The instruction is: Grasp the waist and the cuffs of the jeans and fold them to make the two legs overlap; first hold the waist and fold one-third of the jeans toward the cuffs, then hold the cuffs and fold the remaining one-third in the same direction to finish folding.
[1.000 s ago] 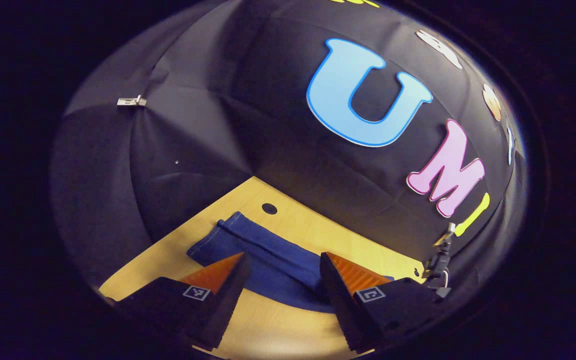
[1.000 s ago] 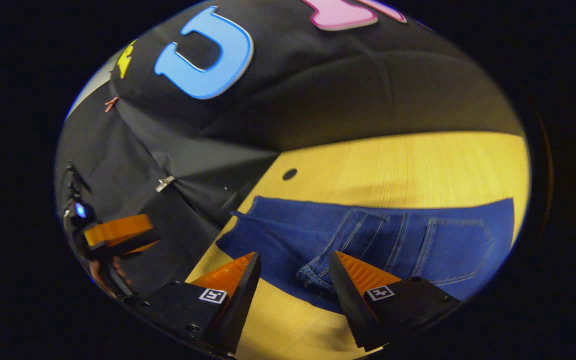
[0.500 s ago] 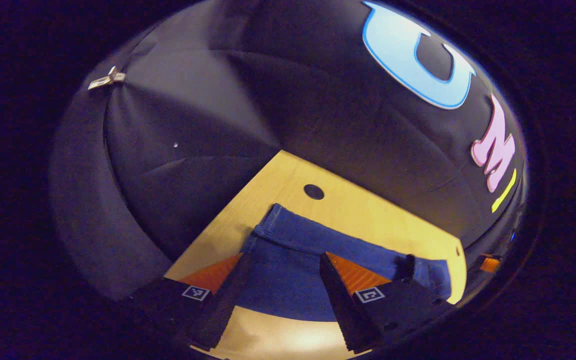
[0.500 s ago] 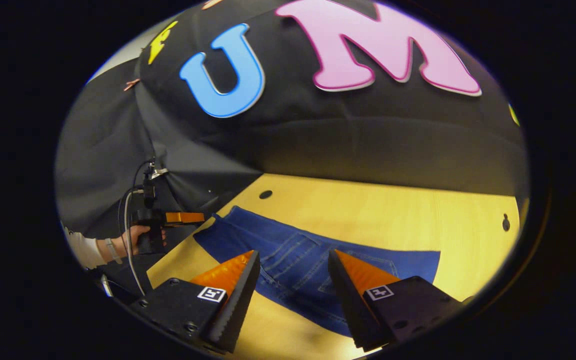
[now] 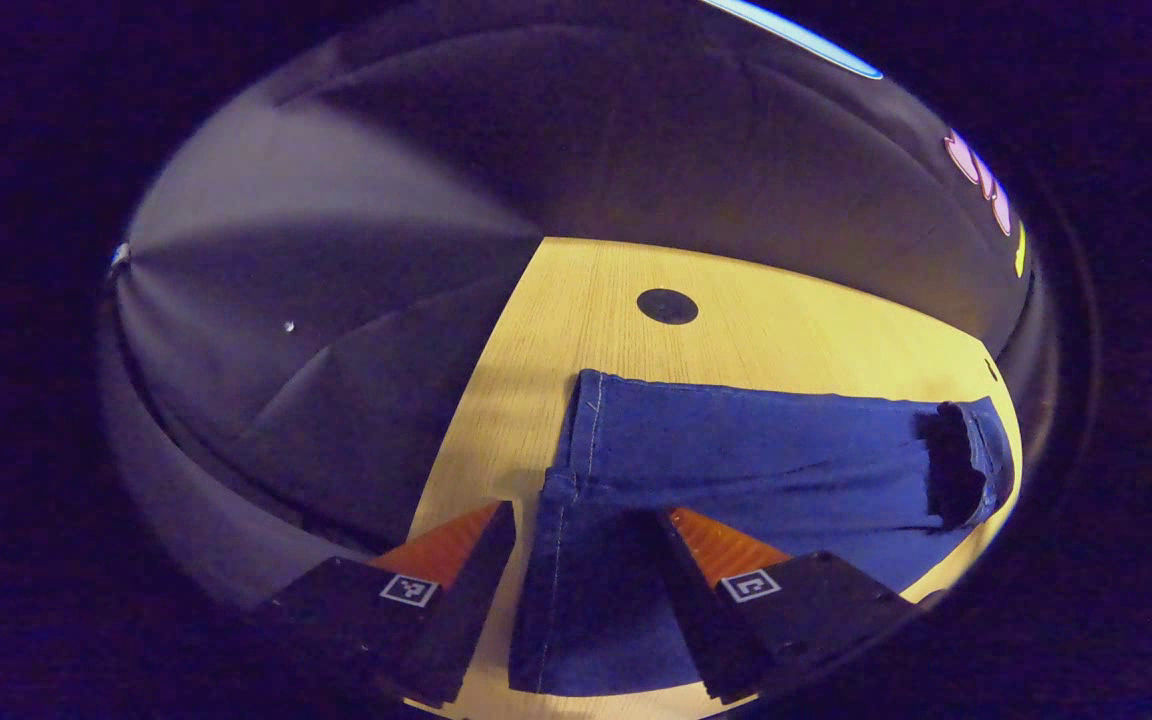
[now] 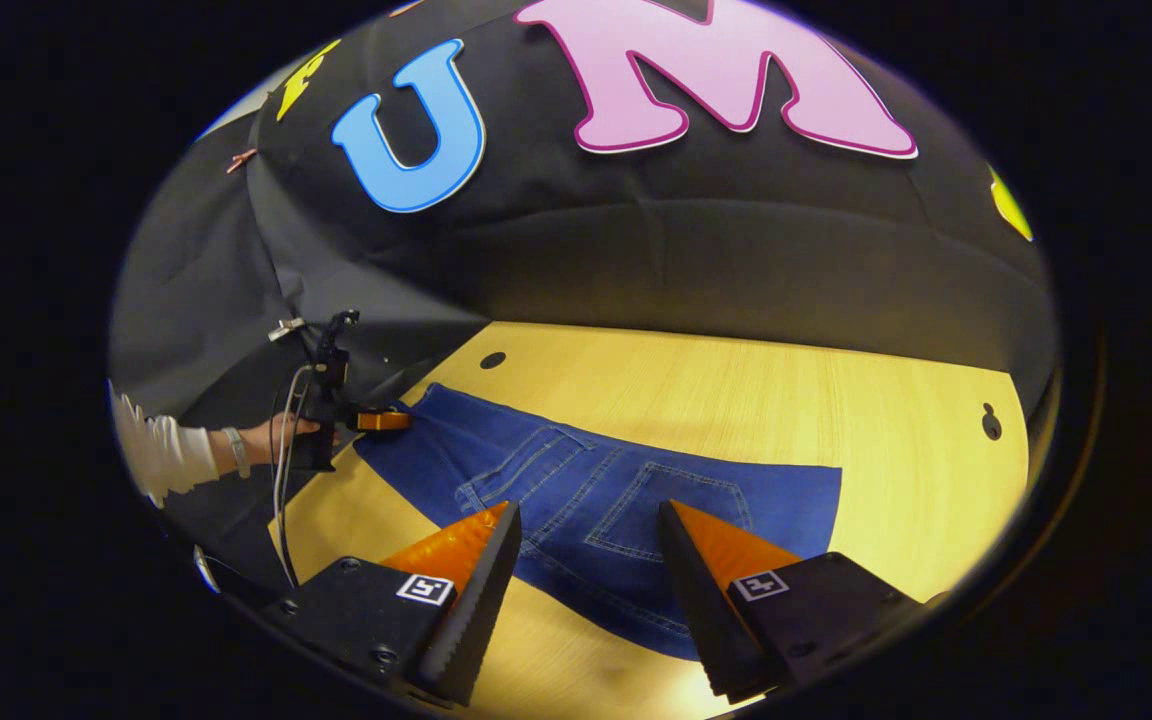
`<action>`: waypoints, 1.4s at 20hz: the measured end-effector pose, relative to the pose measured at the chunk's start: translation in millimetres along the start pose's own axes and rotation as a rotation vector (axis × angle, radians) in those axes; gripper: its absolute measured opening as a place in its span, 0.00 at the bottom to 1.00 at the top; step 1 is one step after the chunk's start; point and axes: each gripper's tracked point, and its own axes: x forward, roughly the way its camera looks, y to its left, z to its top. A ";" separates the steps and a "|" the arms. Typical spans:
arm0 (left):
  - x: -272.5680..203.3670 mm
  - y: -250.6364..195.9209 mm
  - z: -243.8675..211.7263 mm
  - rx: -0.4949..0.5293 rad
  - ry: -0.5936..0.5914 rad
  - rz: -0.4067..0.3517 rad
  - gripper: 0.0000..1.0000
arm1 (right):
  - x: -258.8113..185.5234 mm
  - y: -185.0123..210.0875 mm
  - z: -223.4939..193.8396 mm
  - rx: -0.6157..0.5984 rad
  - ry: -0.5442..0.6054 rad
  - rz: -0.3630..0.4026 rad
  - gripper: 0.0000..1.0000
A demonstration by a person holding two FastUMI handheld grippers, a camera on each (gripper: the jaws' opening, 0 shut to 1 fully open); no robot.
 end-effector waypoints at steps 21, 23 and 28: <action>-119.3 -97.8 104.5 0.087 -0.173 -0.172 0.06 | -41.9 -17.8 28.4 0.059 -0.092 -0.026 0.85; -168.2 -141.1 134.6 0.094 -0.220 -0.269 0.06 | -58.2 -20.3 38.0 0.064 -0.126 -0.038 0.85; -246.7 -273.2 166.3 0.196 -0.245 -0.439 0.06 | -110.9 -33.5 53.5 0.067 -0.211 -0.099 0.85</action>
